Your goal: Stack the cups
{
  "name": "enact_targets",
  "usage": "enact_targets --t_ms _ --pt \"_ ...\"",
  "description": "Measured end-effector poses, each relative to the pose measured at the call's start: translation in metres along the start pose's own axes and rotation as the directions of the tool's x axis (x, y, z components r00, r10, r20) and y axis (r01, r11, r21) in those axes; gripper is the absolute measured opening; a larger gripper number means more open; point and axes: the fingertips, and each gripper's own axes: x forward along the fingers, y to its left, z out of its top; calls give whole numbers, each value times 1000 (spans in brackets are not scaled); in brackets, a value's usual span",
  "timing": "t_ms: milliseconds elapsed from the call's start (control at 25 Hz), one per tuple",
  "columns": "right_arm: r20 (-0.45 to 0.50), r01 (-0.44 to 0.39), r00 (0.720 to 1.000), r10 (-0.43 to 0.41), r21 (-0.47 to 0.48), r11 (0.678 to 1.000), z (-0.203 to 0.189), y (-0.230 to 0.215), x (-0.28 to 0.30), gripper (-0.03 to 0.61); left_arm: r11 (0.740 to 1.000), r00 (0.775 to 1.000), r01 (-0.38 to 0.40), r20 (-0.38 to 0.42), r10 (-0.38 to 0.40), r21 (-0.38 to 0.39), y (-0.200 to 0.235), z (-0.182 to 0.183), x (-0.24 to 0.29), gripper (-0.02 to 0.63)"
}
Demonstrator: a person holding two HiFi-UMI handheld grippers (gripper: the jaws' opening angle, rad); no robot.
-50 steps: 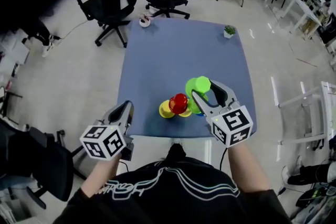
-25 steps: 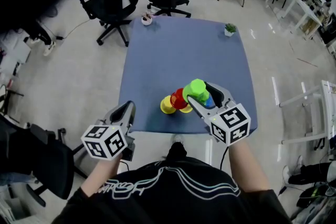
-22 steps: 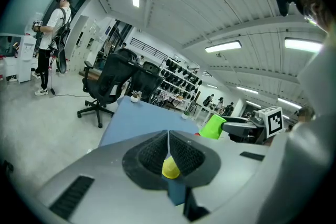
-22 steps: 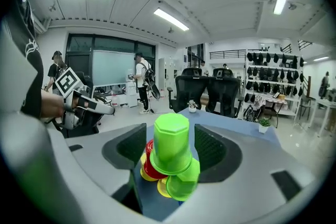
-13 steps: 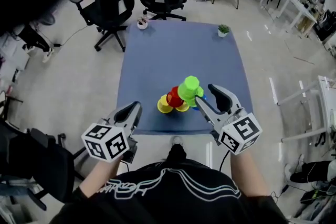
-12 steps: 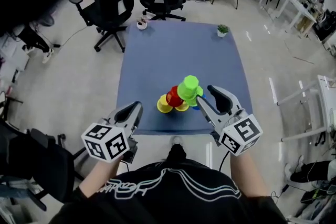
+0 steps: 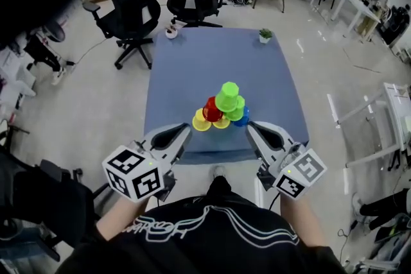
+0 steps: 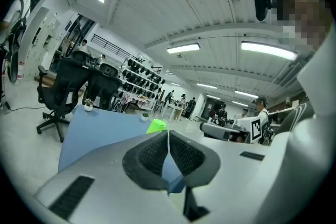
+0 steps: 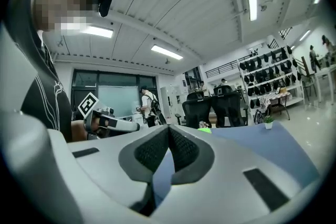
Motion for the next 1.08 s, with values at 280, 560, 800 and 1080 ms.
enact_targets --t_ms 280,560,800,1080 --pt "-46 -64 997 64 11 998 -17 40 -10 26 997 997 69 -18 -69 33 -28 -7 -10 31" --pt "-63 -67 996 68 21 998 -28 51 -15 26 996 996 79 -34 -78 28 -30 -18 -12 31" --pt "-77 -68 995 70 33 997 -34 54 -14 25 997 995 78 -55 -77 16 -27 -27 -13 31" --pt "-86 -67 994 70 39 997 -44 49 -10 25 997 995 71 -67 -70 6 -20 -35 -9 31"
